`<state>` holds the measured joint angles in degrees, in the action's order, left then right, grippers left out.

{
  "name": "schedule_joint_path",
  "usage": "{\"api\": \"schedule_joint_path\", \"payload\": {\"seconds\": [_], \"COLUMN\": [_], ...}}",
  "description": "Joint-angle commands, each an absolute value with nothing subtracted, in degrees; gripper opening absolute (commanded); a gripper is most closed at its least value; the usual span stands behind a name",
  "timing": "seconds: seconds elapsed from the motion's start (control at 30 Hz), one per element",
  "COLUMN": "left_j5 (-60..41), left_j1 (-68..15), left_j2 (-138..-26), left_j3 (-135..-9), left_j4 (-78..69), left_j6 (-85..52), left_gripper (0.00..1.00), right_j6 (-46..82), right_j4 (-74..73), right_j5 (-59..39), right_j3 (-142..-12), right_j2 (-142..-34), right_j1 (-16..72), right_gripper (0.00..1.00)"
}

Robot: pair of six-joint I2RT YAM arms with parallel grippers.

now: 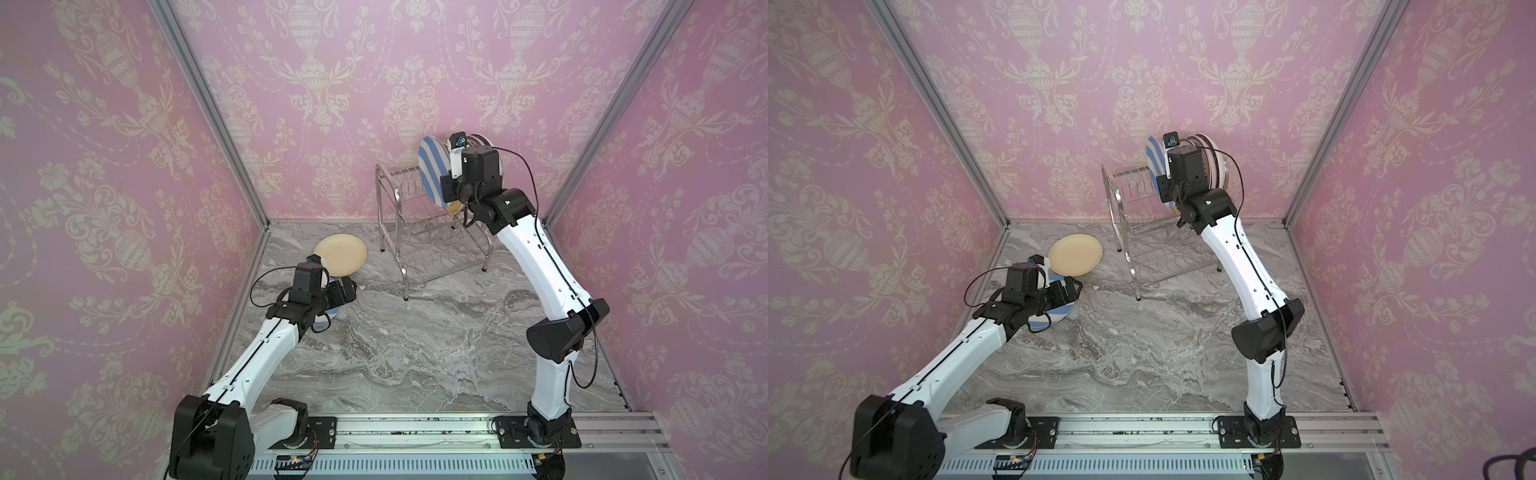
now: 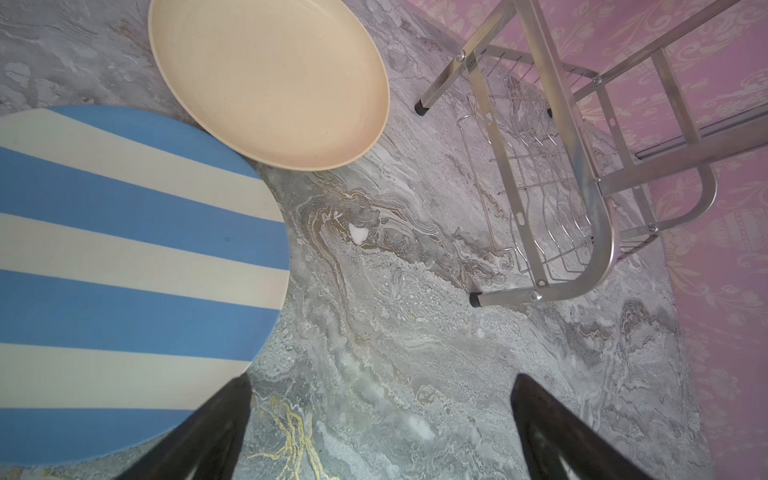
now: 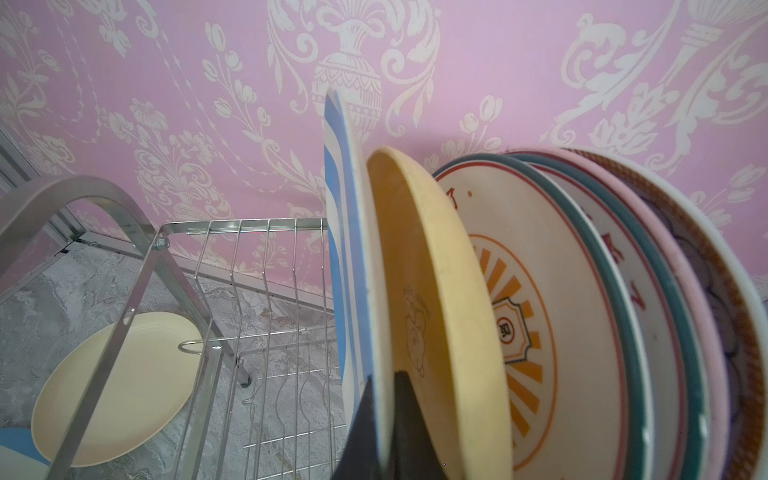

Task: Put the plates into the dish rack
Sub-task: 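Lower the blue-striped plate into the rack beside the yellow bear plate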

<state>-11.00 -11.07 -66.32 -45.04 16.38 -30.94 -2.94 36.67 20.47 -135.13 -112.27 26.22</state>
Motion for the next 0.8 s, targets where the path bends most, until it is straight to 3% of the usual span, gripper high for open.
{"api": "schedule_joint_path", "payload": {"seconds": [0.0, 0.77], "left_j5": [-9.79, -11.76], "left_j1": [-11.26, -11.25], "left_j2": [-65.84, -67.06], "left_j3": [-44.24, -43.8], "left_j4": [16.61, 15.04], "left_j6": [-30.85, -31.11], "left_gripper": [0.99, 0.99], "right_j6": [-1.55, 0.11], "right_j4": [33.48, 34.62], "right_j5": [21.6, 20.08], "right_j3": [-133.85, -129.27], "right_j2": [-111.98, -108.26], "right_j1": [25.84, 27.11], "right_gripper": [0.0, 0.0]}}
